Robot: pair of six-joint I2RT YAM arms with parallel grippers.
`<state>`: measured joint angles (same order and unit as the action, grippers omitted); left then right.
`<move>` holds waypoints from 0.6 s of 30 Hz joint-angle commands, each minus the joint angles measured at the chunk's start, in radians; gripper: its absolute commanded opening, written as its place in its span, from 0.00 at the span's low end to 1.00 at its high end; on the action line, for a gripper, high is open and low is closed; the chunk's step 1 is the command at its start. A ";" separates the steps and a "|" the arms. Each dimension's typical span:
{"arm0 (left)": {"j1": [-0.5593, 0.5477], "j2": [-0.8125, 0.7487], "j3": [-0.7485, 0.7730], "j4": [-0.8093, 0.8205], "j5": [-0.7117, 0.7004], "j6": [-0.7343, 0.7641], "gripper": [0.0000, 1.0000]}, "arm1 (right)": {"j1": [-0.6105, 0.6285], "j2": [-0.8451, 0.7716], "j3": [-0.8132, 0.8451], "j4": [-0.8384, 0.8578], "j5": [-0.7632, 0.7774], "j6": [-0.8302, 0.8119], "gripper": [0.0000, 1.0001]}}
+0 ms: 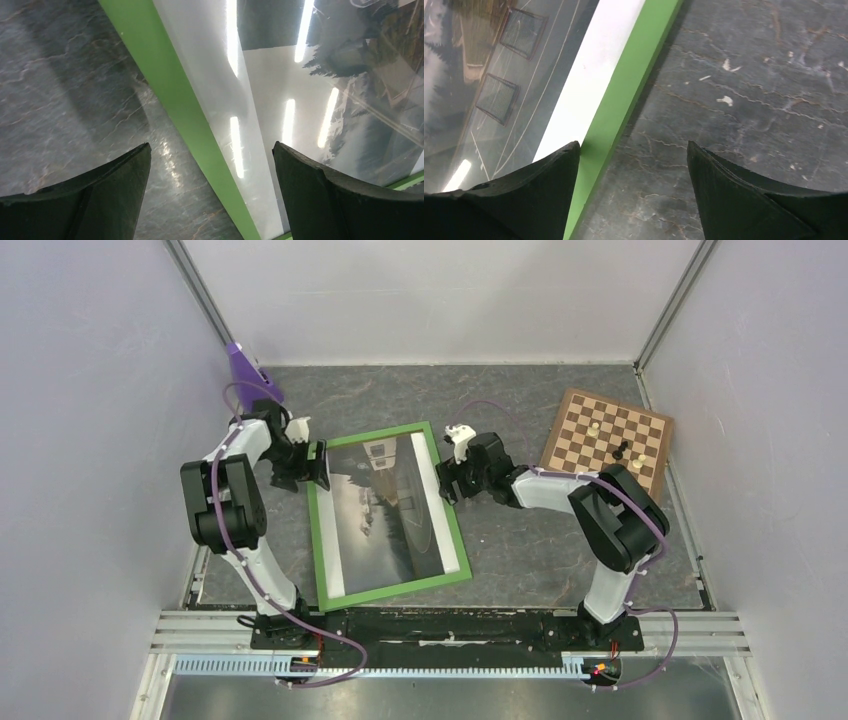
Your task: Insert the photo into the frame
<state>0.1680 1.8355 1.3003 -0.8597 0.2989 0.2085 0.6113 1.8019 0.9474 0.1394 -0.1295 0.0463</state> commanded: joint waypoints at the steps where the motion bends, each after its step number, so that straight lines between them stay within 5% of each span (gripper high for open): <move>1: 0.002 0.061 0.030 0.031 0.102 -0.028 0.97 | -0.038 -0.013 -0.047 0.062 0.083 0.049 0.78; 10: -0.048 0.182 0.148 0.010 0.193 -0.048 0.97 | -0.093 -0.086 -0.145 0.108 0.120 0.087 0.70; 18: -0.210 0.268 0.292 -0.003 0.176 -0.081 0.97 | -0.131 -0.193 -0.225 0.101 0.123 0.064 0.71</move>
<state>0.0494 2.0521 1.5112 -0.8841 0.4278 0.1707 0.4965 1.6775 0.7513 0.2470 -0.0429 0.1326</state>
